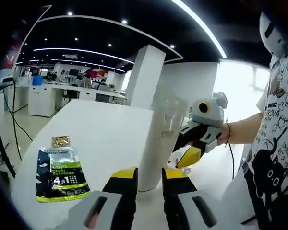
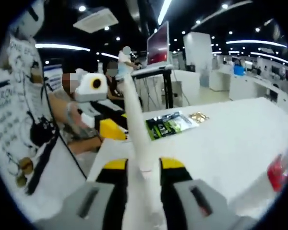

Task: Arrange the skincare products in the storage area until every visible bottle or jar stands upright without overlapping.

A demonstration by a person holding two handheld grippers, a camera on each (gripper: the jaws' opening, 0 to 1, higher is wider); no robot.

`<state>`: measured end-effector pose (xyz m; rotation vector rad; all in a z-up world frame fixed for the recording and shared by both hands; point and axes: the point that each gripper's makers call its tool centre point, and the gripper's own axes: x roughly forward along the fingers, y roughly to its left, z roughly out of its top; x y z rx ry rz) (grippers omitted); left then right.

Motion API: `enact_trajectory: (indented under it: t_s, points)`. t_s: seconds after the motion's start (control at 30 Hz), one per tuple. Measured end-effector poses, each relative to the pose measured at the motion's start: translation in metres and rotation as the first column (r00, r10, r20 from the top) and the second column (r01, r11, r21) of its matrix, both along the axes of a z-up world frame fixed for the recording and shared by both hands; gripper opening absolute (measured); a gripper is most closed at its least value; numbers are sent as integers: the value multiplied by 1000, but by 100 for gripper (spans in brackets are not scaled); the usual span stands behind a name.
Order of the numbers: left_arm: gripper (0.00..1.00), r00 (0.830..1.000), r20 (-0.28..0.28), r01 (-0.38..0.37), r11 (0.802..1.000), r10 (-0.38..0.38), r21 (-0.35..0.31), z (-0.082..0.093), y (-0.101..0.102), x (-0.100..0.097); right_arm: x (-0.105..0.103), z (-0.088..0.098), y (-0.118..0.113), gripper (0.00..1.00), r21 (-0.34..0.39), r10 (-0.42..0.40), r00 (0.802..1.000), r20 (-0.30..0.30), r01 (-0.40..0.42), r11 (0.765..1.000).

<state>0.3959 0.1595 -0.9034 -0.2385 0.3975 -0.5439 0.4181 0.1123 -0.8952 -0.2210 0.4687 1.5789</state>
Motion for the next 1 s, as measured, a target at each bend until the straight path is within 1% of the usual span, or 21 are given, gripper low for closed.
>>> enact_trajectory:
  t_s: [0.13,0.2,0.27,0.53,0.63,0.7,0.83,1.0]
  points:
    - [20,999,-34,-12,999,14,40,-17,0,2,-3,-3,-11,23,-9,-42,999,-15,42,999]
    - [20,999,-38,-17,999,19,46,-20,-1,4,-4,-4,-13,22,-10,-56,998,-20,55,998]
    - [20,998,-40,-34,997,37,69,-24,0,6,-6,-5,-15,22,-13,-74,997,-27,74,997]
    - [20,998,-59,-32,994,39,109,-37,-3,7,-9,-10,-22,21,-35,-92,995,-30,91,995]
    - [20,997,-58,-46,993,52,108,-38,-3,11,-8,-10,-27,21,-35,-114,993,-34,112,993]
    - [19,997,-49,-46,992,53,120,-38,-4,15,-7,-10,-30,21,-35,-125,992,-33,124,992]
    - [19,998,-52,-40,990,47,136,-41,-4,23,-3,-10,-37,21,-33,-160,987,-31,159,987]
    - [18,999,-45,-22,985,30,173,-45,-6,34,2,-10,-45,21,-25,-204,978,-36,203,979]
